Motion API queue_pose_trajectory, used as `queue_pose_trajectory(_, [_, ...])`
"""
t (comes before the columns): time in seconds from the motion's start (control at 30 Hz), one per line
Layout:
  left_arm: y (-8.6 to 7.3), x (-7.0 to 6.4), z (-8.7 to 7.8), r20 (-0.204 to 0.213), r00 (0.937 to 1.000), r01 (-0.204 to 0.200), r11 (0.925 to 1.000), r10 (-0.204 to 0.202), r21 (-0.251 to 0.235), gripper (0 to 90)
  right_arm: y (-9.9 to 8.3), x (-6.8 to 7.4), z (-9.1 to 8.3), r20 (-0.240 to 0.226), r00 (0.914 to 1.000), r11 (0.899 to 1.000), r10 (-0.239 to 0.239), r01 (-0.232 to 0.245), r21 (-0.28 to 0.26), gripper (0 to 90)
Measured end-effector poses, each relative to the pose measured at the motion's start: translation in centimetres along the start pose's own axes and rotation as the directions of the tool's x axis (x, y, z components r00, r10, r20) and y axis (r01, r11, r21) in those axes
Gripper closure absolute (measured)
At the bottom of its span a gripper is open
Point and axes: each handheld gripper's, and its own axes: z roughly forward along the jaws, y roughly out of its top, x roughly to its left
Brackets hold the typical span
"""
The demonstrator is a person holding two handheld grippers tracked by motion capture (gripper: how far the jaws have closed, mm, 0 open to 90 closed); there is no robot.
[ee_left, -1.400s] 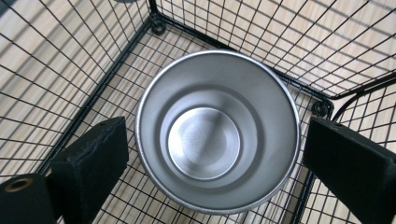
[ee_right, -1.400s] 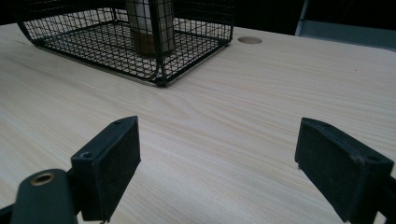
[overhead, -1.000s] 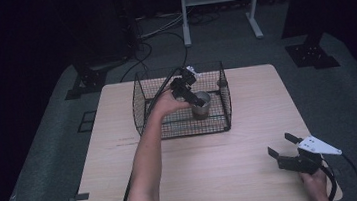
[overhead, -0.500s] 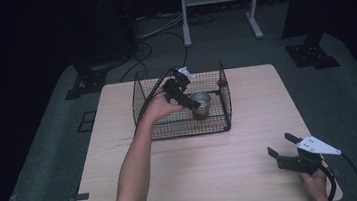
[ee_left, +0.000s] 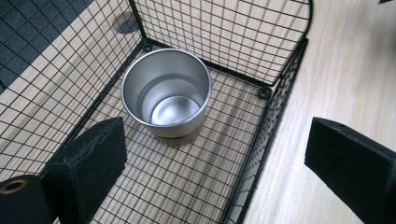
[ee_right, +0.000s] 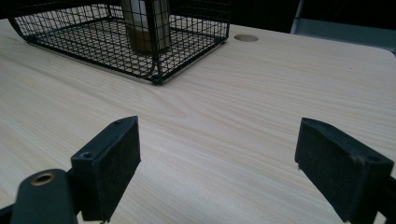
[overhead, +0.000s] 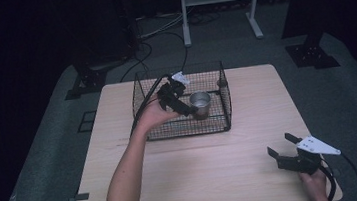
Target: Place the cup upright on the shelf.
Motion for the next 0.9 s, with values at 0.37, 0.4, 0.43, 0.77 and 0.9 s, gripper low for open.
queue_pose_trajectory(0.37, [-1.3,-1.6,-1.5,0.015,0.9997,-0.017,0.9996,0.017,-0.024,4.7,0.0,0.0,0.0,0.002,1.0000,1.000,-0.003,0.003,0.002,13.5])
queue_pose_trajectory(0.4, [-1.4,-1.8,-1.7,0.018,0.9997,-0.017,0.9993,0.017,-0.034,4.7,0.0,0.1,0.0,0.002,1.0000,1.000,-0.003,0.003,0.002,13.5])
queue_pose_trajectory(0.43, [-1.6,-2.0,-1.8,0.018,0.9997,-0.018,0.9990,0.018,-0.040,4.7,0.0,0.0,0.0,0.002,1.0000,1.000,-0.003,0.003,0.002,13.5])
queue_pose_trajectory(0.77, [-4.1,-3.4,-2.4,0.029,0.9996,-0.005,0.9979,0.007,-0.065,4.7,0.0,0.0,0.0,-0.003,1.0000,1.000,0.009,-0.009,-0.001,13.5])
queue_pose_trajectory(0.9, [-4.9,-4.0,-2.6,0.032,0.9994,-0.013,0.9975,0.015,-0.070,4.7,0.0,0.0,0.0,-0.002,1.0000,1.000,0.006,-0.006,0.003,13.5])
